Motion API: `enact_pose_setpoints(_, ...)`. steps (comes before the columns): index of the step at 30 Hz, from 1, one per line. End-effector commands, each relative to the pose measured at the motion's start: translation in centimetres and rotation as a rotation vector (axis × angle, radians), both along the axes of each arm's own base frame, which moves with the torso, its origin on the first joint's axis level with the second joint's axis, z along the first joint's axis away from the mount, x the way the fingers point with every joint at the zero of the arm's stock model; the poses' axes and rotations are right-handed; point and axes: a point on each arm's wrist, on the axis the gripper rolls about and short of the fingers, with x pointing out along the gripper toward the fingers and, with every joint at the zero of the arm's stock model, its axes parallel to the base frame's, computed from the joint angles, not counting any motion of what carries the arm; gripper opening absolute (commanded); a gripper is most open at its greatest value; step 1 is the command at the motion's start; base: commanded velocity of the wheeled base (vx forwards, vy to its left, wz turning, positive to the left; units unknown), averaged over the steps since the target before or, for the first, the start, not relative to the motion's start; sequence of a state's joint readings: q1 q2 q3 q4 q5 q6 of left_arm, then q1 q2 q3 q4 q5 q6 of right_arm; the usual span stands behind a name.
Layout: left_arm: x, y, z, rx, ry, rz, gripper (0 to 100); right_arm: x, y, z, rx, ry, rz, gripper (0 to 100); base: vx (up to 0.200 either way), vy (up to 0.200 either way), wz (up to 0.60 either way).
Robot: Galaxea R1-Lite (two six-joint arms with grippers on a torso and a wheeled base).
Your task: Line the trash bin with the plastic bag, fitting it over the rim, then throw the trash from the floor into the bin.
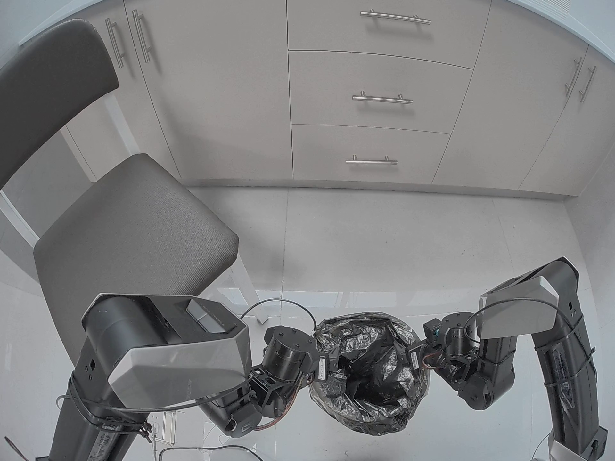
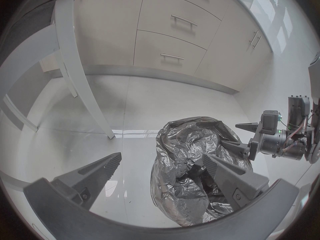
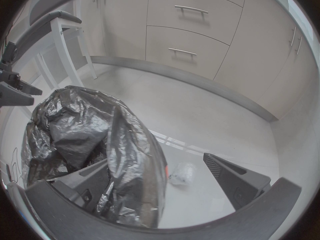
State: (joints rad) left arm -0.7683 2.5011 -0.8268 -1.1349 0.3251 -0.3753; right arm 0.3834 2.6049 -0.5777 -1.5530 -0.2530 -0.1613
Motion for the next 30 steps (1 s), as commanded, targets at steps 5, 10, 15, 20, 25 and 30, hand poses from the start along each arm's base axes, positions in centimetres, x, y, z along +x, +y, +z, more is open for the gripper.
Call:
enact_pose_setpoints(5,0.0,0.0,-0.1,0.002,0.003,0.0,100,0.2,-0.2,-0.1,-0.028,-0.014,-0.025,100,0.0,0.0,0.0)
enact_pose_setpoints(10,0.0,0.0,-0.1,0.001,0.002,0.0,100,-0.2,-0.2,0.3,-0.016,-0.011,-0.009,100,0.0,0.0,0.0)
enact_pose_setpoints(15,0.1,0.0,-0.2,0.001,0.002,0.002,100,-3.7,-1.0,2.6,0.029,0.081,0.13,100,0.0,0.0,0.0)
enact_pose_setpoints(20,0.1,-0.1,-0.1,-0.001,-0.002,-0.001,100,-4.1,-2.0,2.2,0.03,0.119,0.131,100,0.0,0.0,0.0)
enact_pose_setpoints(25,0.1,-0.1,-0.2,0.0,0.001,0.0,100,-4.6,-2.0,1.4,0.013,0.153,0.136,100,0.0,0.0,0.0)
enact_pose_setpoints(30,0.1,-0.1,-0.2,0.001,0.002,0.0,100,-4.4,-2.8,1.0,0.014,0.169,0.108,100,0.0,0.0,0.0)
